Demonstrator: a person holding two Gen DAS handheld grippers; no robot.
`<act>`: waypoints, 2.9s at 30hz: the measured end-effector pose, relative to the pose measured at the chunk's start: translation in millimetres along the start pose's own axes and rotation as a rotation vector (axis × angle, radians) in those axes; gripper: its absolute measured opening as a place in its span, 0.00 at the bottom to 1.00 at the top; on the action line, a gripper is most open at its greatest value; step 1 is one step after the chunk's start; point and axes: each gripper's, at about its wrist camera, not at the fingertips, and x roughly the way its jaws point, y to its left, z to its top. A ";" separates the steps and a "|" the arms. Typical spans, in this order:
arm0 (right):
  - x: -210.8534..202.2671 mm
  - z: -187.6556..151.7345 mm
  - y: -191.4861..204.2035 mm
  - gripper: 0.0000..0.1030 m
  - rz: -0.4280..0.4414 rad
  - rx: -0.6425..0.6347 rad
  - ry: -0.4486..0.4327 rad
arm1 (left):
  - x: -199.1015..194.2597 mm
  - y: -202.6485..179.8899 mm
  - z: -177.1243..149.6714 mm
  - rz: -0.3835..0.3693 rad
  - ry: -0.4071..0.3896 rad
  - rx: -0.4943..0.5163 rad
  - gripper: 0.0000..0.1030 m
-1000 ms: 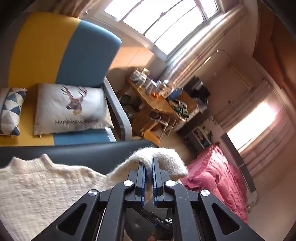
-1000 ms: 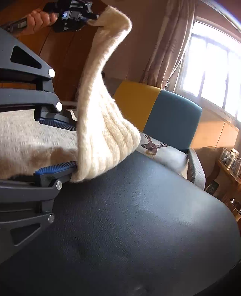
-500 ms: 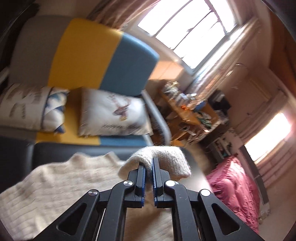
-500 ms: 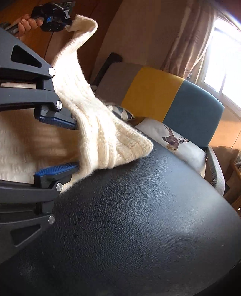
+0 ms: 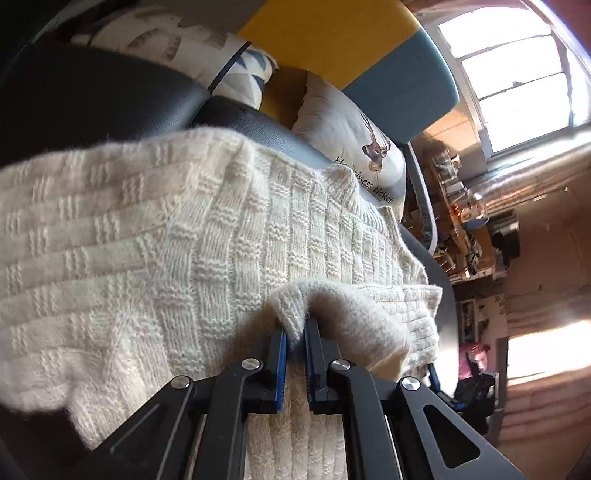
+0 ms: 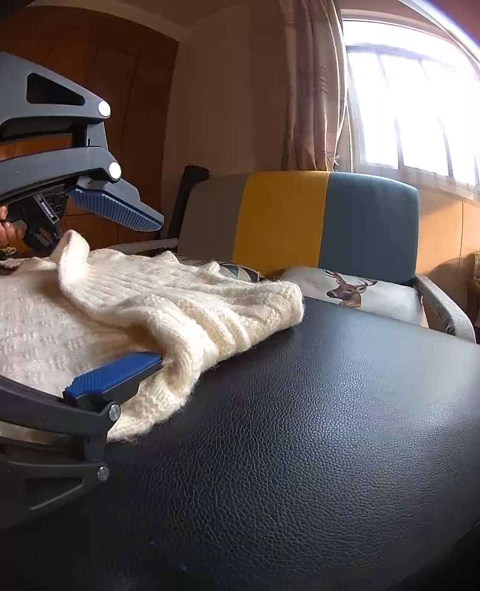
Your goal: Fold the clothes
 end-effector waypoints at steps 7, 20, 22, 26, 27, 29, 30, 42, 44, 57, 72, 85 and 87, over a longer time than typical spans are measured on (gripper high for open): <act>25.6 2.7 10.7 0.66 -0.043 -0.033 -0.017 | -17.4 31.9 -5.8 -0.102 0.011 -0.149 0.40; 37.1 -12.6 25.9 0.63 -0.164 -0.292 0.033 | -33.5 63.1 -48.2 -0.354 -0.012 -0.429 0.68; 38.9 -15.0 28.3 0.63 -0.183 -0.332 0.041 | -32.6 60.5 -49.9 -0.335 -0.030 -0.424 0.69; 40.2 -16.3 29.3 0.64 -0.183 -0.336 0.029 | -29.1 46.0 -51.2 -0.285 -0.080 -0.428 0.69; 39.2 -14.3 27.5 0.64 -0.169 -0.309 0.023 | -29.6 43.6 -51.8 -0.271 -0.107 -0.436 0.60; 35.6 -7.6 21.6 0.64 -0.129 -0.233 0.008 | -25.9 40.5 -51.6 -0.234 -0.120 -0.452 0.32; 33.6 -4.0 18.5 0.61 -0.113 -0.197 0.006 | -21.2 36.2 -50.7 -0.212 -0.126 -0.455 0.28; 16.5 -12.7 47.6 0.19 -0.209 -0.313 -0.175 | -67.3 -85.8 -0.6 -0.022 -0.357 0.110 0.12; 23.2 -20.4 50.4 0.19 -0.278 -0.382 -0.139 | -74.4 -93.6 5.8 0.022 -0.371 0.201 0.12; 34.7 -27.2 26.1 0.18 -0.330 -0.406 -0.026 | -47.4 36.3 7.5 0.157 -0.142 -0.056 0.20; 32.3 -22.2 19.3 0.18 -0.252 -0.374 -0.006 | -31.4 40.2 -12.6 -0.057 -0.187 -0.424 0.58; 32.0 -20.0 18.1 0.14 -0.257 -0.375 0.015 | -22.0 29.1 -0.1 0.152 -0.308 -0.375 0.07; 29.9 -17.2 22.6 0.13 -0.295 -0.395 0.008 | -32.0 18.4 -5.3 0.121 -0.335 -0.328 0.07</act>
